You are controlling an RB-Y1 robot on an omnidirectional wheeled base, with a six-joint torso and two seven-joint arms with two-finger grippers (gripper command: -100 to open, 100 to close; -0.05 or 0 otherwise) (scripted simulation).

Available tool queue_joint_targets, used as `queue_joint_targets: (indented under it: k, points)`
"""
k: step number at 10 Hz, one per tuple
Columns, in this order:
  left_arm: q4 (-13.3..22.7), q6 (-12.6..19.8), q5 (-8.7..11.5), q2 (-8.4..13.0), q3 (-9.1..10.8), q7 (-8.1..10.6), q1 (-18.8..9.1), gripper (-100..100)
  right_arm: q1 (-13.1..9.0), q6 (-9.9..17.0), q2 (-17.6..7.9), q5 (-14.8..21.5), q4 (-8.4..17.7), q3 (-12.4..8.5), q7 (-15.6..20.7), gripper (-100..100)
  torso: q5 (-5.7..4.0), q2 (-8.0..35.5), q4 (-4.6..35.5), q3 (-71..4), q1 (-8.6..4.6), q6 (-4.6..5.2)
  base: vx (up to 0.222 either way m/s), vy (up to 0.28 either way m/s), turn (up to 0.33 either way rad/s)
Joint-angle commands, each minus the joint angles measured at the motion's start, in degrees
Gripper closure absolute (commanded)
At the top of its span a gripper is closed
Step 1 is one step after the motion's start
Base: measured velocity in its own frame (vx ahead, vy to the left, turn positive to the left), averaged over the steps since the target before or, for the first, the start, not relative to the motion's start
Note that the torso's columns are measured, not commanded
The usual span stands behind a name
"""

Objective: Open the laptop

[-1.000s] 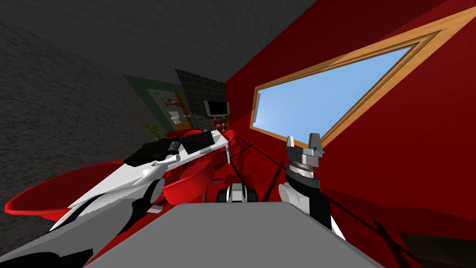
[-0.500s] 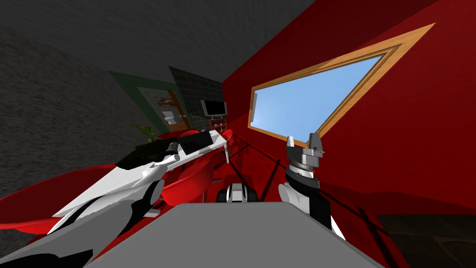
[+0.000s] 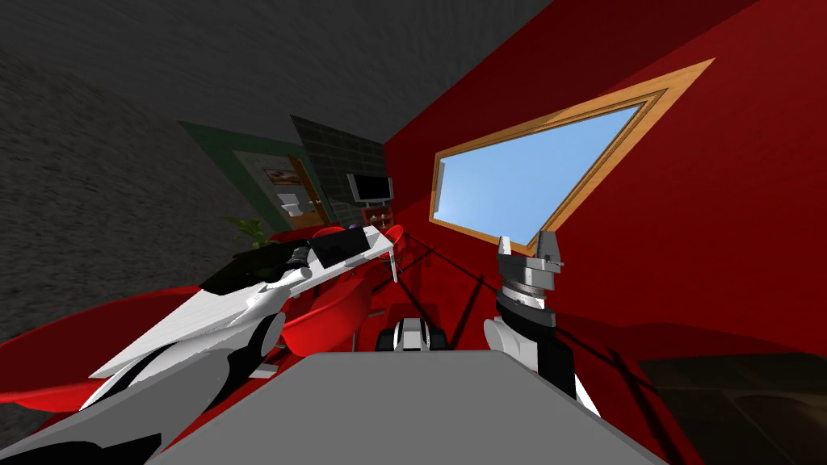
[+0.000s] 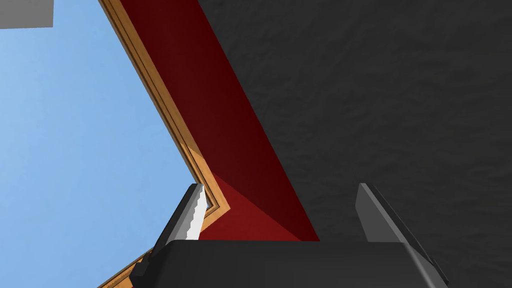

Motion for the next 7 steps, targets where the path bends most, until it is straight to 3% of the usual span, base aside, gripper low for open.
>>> queue_joint_targets:
  k: [1,7]
  points:
    - [1.45,2.57,2.09,1.66,-0.26,-0.75,-0.38,-100,-0.01,0.0,0.0,0.0,0.0,0.01,0.0,0,-0.03,0.02,0.0,0.0,-0.14,0.07,-0.03,-0.077,-0.157]
    - [4.79,8.15,6.37,5.63,-0.56,-2.28,-1.13,-100,0.0,0.0,0.0,0.0,0.0,0.0,0.0,0,0.04,0.07,0.02,0.04,0.16,-0.05,-0.012,-0.069,-0.108]
